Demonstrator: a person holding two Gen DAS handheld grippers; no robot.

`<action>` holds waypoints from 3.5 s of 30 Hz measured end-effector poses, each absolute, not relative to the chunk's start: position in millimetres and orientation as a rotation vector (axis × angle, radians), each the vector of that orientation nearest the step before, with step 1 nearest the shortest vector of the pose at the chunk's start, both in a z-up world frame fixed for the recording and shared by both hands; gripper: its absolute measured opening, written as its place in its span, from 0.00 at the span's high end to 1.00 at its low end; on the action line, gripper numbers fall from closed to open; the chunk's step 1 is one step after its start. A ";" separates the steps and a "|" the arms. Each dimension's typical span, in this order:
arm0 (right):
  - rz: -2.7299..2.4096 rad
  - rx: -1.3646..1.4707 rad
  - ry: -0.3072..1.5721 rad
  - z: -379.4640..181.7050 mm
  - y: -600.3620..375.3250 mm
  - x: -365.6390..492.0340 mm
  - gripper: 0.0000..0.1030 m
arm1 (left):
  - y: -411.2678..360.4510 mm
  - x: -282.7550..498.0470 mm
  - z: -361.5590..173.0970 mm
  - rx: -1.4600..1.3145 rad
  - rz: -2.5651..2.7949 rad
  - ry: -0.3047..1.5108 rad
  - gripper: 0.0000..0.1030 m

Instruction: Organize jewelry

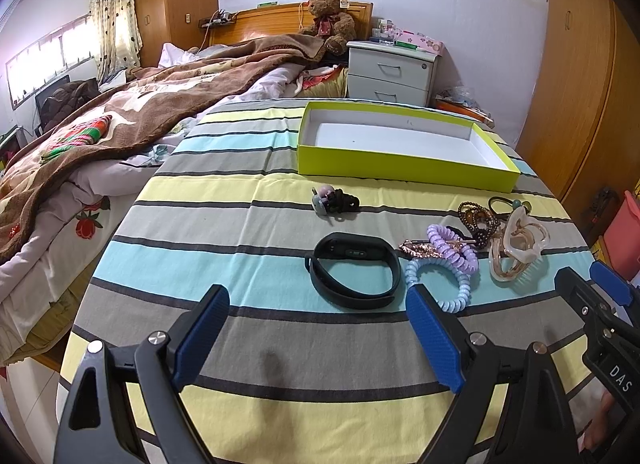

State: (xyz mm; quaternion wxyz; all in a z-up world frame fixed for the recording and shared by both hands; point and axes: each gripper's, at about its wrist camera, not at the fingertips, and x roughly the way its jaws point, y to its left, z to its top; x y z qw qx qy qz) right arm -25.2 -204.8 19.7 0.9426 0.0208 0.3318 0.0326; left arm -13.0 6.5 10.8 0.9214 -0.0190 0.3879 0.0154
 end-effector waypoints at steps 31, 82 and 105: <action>-0.001 0.179 0.823 18.9 -214.2 27.1 0.27 | 36.3 21.9 10.5 -0.108 -0.045 0.868 0.12; 0.123 0.032 0.901 0.5 -216.2 39.9 0.87 | 12.4 59.2 -9.6 0.044 -0.126 0.995 0.79; 0.138 0.045 0.808 27.4 -218.9 29.3 0.89 | 24.2 53.2 10.4 -0.081 -0.137 0.936 0.84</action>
